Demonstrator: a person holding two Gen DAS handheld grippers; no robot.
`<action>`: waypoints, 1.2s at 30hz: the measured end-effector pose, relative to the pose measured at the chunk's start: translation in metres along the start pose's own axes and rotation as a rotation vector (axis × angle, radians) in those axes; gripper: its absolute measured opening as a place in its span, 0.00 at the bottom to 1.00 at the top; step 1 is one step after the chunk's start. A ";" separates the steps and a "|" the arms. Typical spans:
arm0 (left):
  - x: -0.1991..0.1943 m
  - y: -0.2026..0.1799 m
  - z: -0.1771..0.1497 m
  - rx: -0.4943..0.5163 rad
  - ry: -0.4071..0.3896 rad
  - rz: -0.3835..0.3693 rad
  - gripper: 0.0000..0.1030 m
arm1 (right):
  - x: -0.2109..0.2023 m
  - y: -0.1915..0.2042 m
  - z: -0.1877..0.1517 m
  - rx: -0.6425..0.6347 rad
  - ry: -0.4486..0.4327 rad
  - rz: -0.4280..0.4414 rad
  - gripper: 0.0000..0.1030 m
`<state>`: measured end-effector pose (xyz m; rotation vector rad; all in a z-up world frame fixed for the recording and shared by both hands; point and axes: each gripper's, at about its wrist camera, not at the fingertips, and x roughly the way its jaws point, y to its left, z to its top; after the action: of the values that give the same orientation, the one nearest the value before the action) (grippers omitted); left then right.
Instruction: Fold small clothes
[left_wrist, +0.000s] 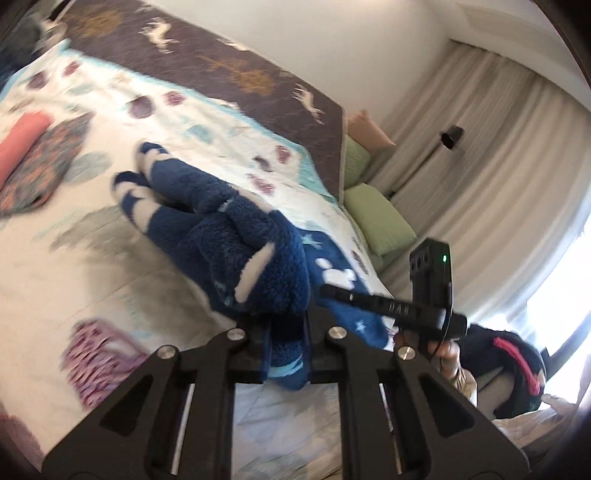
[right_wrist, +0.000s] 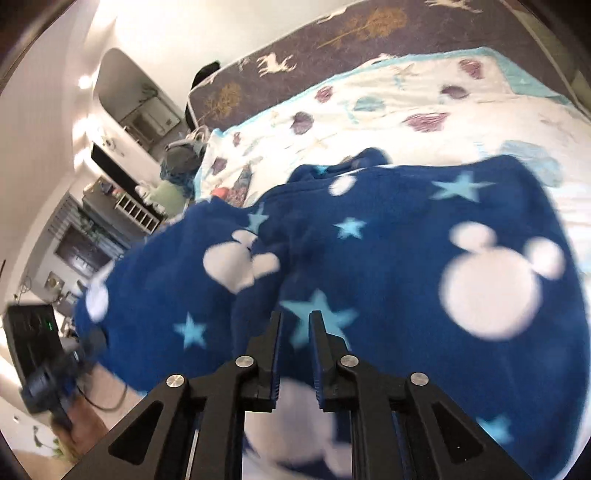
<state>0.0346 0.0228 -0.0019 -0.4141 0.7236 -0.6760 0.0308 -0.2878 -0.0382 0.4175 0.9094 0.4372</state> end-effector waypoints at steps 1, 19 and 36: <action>0.006 -0.005 0.002 0.018 0.008 -0.011 0.13 | -0.011 -0.006 -0.007 0.013 -0.017 -0.006 0.16; 0.140 -0.117 -0.028 0.350 0.300 -0.116 0.13 | -0.088 -0.035 0.023 0.028 -0.045 0.163 0.86; 0.147 -0.150 -0.035 0.484 0.315 -0.030 0.13 | 0.000 -0.033 0.109 0.024 0.030 0.049 0.26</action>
<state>0.0283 -0.1897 -0.0102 0.1303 0.8205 -0.9268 0.1259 -0.3323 0.0043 0.4572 0.9355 0.4790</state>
